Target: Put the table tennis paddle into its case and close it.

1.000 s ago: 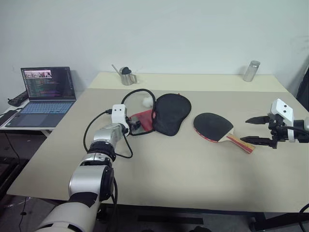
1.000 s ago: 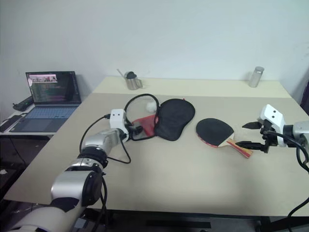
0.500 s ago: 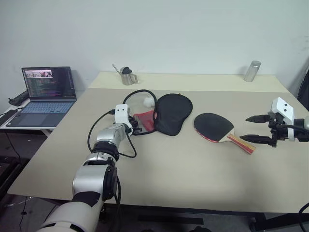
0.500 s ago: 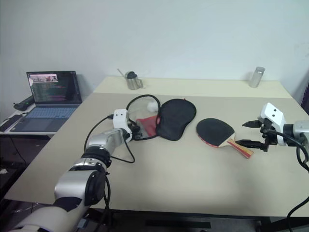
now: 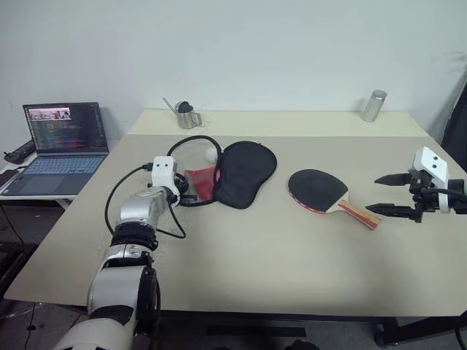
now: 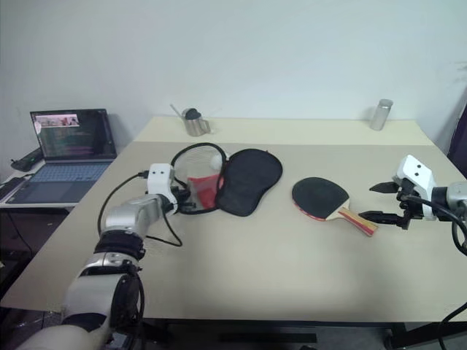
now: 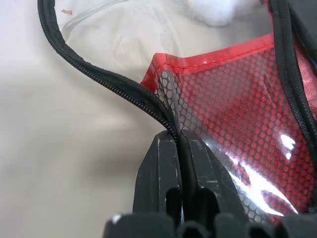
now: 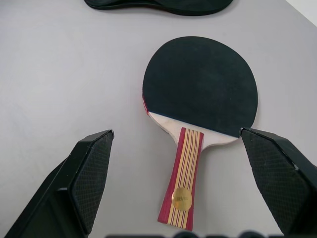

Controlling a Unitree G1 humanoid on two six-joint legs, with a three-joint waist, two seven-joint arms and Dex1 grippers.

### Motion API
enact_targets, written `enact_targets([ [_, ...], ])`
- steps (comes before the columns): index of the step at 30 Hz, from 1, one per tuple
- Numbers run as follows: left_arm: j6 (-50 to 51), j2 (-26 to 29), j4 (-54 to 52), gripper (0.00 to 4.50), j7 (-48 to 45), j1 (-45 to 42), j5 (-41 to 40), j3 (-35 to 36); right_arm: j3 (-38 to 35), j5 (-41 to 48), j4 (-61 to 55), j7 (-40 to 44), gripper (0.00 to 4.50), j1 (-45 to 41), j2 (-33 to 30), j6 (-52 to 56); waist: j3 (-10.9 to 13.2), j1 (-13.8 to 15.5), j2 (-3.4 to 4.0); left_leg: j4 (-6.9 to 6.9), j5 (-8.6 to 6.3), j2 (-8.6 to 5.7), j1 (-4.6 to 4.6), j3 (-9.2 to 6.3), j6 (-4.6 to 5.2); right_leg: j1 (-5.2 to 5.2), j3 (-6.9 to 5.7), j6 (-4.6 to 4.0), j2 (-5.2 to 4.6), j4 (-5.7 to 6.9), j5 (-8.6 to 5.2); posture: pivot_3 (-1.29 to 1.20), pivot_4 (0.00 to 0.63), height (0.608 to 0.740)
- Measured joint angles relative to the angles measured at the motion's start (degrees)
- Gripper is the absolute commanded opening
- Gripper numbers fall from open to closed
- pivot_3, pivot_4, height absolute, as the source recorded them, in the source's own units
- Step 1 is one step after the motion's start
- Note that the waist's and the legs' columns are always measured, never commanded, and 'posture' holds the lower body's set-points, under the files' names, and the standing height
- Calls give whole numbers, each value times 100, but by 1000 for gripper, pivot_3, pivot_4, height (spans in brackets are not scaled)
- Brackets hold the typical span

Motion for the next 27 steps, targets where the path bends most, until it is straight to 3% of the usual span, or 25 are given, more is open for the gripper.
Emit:
enact_targets([
  [5,483,-18,-831,23,44,460,-32,-30,0,0,-11,-21,4500,1,0,1,0,9,0,1,0,0,0,-2,0,1,1,0,0,0,0,0,150,740],
  [18,257,-988,-786,23,1159,117,-58,142,54,-1,-7,-11,4500,-38,38,1,1,39,-2,3,0,0,-1,0,0,5,0,0,-1,-2,0,0,150,740],
  [27,95,-1453,-668,23,1328,57,-55,104,53,-1,-10,5,4500,-38,34,5,1,46,-3,3,0,-1,-1,1,0,5,0,0,-1,-2,0,0,150,740],
])
